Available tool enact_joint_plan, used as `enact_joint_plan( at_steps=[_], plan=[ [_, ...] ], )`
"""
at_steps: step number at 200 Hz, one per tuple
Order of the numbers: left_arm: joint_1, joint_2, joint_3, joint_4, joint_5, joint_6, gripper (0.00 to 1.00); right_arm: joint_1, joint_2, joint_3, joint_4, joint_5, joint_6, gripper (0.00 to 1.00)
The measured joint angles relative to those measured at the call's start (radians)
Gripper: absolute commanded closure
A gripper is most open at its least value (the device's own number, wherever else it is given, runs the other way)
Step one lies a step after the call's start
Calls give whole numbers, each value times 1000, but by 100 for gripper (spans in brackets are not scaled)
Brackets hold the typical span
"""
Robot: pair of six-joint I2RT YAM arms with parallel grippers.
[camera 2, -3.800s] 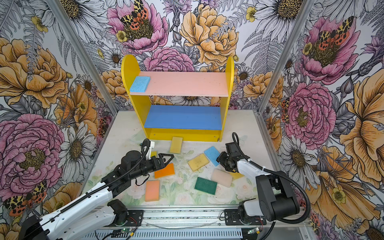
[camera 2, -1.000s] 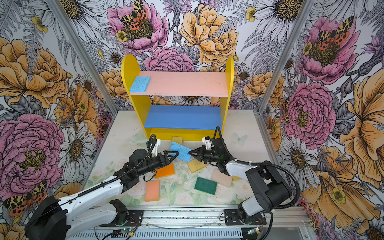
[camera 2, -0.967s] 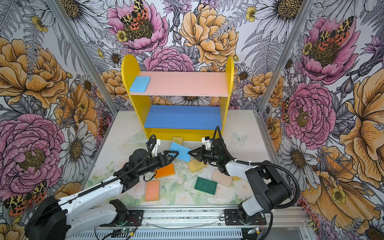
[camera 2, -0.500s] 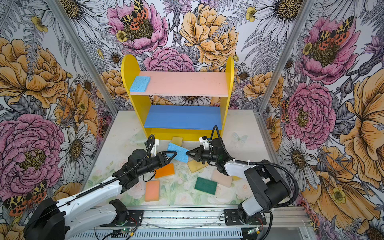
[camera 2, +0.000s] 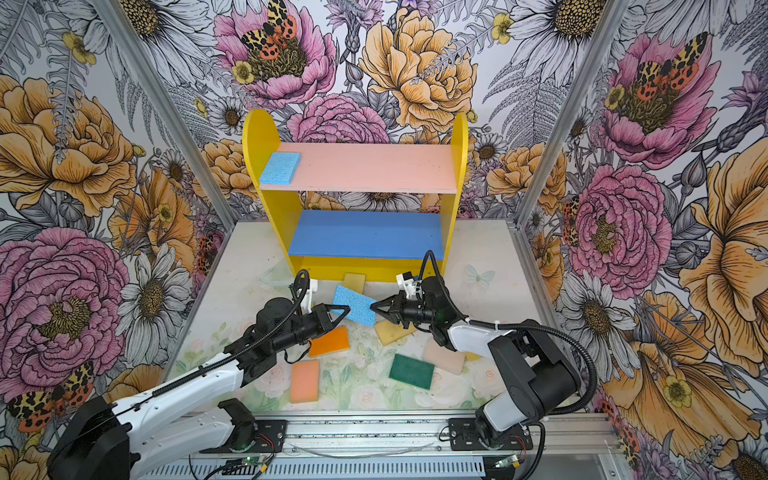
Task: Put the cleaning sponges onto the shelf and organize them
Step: 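Lift the blue sponge upright with the right gripper while the left gripper hovers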
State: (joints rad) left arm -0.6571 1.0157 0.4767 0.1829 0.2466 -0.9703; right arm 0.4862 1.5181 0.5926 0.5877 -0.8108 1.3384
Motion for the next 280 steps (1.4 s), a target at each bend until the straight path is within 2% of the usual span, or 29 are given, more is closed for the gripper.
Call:
enact_joint_plan(
  at_steps=[30, 51, 79, 103, 119, 141, 183, 224, 258, 280],
  plan=[
    [35, -10, 8, -56, 14, 21, 92, 0, 0, 20, -18, -10, -19, 79],
    [100, -16, 44, -137, 65, 60, 92, 0, -7, 48, -80, -23, -62, 65],
    [266, -17, 102, -240, 225, 122, 91, -10, -60, 104, -245, -33, -175, 51],
    [390, -7, 143, -309, 385, 175, 91, -23, -114, 183, -449, -33, -330, 41],
    [426, 11, 165, -340, 491, 204, 91, -28, -143, 230, -542, -42, -416, 36],
    [428, 38, 188, -367, 615, 238, 91, -29, -165, 267, -614, -87, -484, 32],
    [409, 71, 250, -389, 806, 289, 93, -2, -170, 320, -708, -182, -563, 31],
    [369, 109, 316, -388, 921, 301, 94, 53, -187, 377, -773, -248, -620, 36],
    [362, 139, 333, -389, 964, 308, 94, 77, -202, 378, -793, -272, -636, 49],
    [358, 149, 337, -389, 978, 308, 94, 77, -207, 378, -804, -272, -647, 66]
  ],
)
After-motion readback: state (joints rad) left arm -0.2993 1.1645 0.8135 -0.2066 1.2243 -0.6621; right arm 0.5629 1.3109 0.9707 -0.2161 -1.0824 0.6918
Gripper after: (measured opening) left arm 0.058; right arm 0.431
